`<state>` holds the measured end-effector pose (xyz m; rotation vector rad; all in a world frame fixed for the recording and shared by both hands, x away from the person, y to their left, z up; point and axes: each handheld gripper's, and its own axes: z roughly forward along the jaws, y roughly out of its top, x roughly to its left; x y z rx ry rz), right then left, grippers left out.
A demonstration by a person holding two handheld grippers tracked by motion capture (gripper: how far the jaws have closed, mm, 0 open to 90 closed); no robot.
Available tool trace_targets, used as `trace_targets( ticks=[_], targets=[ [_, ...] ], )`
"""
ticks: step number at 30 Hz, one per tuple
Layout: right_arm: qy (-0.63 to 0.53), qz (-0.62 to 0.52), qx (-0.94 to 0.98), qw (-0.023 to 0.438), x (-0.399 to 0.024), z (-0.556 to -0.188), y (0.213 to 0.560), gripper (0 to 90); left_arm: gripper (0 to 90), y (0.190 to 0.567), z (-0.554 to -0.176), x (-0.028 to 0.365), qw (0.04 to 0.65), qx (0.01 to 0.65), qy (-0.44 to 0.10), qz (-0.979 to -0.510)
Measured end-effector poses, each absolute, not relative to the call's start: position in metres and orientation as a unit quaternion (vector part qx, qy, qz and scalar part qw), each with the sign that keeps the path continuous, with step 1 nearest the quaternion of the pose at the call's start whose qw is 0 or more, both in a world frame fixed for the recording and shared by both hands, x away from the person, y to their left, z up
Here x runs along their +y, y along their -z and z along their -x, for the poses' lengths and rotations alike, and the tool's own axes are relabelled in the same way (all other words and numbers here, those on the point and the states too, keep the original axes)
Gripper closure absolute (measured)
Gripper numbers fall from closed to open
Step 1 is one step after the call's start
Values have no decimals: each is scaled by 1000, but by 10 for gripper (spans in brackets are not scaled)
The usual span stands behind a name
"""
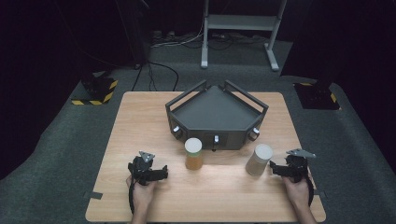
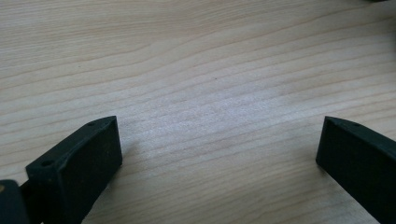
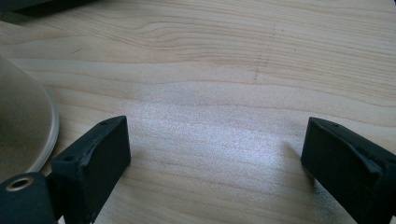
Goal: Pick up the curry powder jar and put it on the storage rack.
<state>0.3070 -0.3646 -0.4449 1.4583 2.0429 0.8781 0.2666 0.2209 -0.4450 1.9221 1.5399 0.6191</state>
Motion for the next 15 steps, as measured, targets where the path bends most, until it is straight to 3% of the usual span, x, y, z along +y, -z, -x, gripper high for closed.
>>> trace_targets(
  ticks=[15],
  targets=[
    [-320,-532,746,239,-364,-307,445,72,5,435,-248,216,345,520,-205,-754]
  ],
)
